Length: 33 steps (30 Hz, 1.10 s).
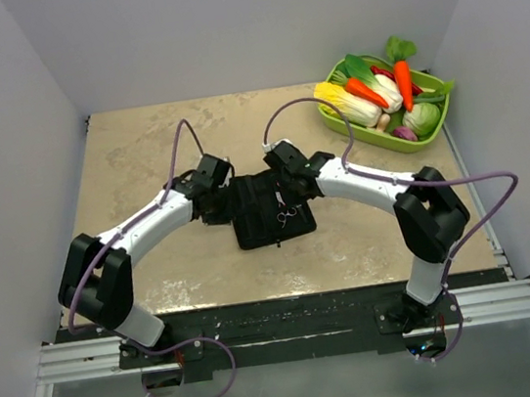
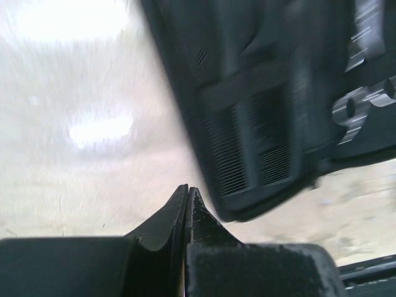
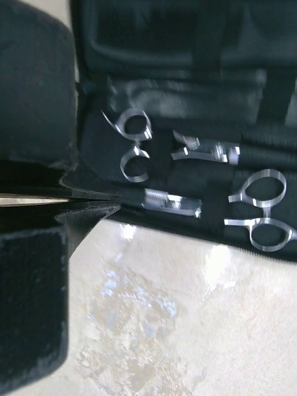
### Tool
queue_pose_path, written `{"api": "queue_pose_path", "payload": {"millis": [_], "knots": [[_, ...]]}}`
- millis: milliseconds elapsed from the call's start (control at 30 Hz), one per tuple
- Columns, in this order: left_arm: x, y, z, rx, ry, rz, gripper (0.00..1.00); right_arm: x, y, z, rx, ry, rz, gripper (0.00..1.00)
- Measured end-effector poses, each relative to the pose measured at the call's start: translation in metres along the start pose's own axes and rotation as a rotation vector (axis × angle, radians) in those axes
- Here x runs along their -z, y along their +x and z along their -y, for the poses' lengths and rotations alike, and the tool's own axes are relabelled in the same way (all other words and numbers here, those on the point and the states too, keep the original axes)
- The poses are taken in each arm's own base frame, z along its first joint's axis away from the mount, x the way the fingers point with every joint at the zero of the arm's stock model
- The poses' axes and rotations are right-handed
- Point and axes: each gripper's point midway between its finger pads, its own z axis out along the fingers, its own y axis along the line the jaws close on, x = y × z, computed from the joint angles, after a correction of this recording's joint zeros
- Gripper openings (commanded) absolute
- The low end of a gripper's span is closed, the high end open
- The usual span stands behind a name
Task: Sort the hair-cutting tools
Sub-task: Adjust the hairdressing tool bag at the center of the board.
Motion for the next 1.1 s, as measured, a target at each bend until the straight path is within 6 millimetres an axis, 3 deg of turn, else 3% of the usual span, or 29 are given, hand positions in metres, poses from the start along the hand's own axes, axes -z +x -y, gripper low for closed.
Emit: {"api": "queue_pose_path", "payload": {"millis": [67, 167, 267, 467, 600, 967, 1100], "knots": [[0.012, -0.024, 0.012, 0.004, 0.036, 0.060, 0.00, 0.018, -0.006, -0.011, 0.004, -0.034, 0.035, 0.00], [0.021, -0.045, 0.027, 0.007, 0.090, 0.114, 0.00, 0.032, -0.008, -0.028, 0.000, -0.092, 0.056, 0.00], [0.017, -0.047, 0.038, 0.005, 0.136, 0.102, 0.00, 0.035, -0.005, -0.041, -0.015, -0.146, 0.049, 0.00], [-0.018, -0.041, 0.053, 0.000, 0.196, 0.037, 0.00, 0.028, 0.007, -0.052, -0.072, -0.194, 0.020, 0.00], [-0.034, -0.042, 0.060, -0.002, 0.226, 0.027, 0.00, 0.029, 0.005, -0.057, -0.099, -0.215, 0.028, 0.00], [-0.053, -0.058, 0.055, 0.026, 0.235, 0.062, 0.00, 0.021, -0.005, -0.072, -0.151, -0.264, 0.069, 0.00], [-0.054, -0.073, 0.049, 0.048, 0.242, 0.105, 0.00, 0.016, -0.003, -0.076, -0.155, -0.270, 0.073, 0.00]]}}
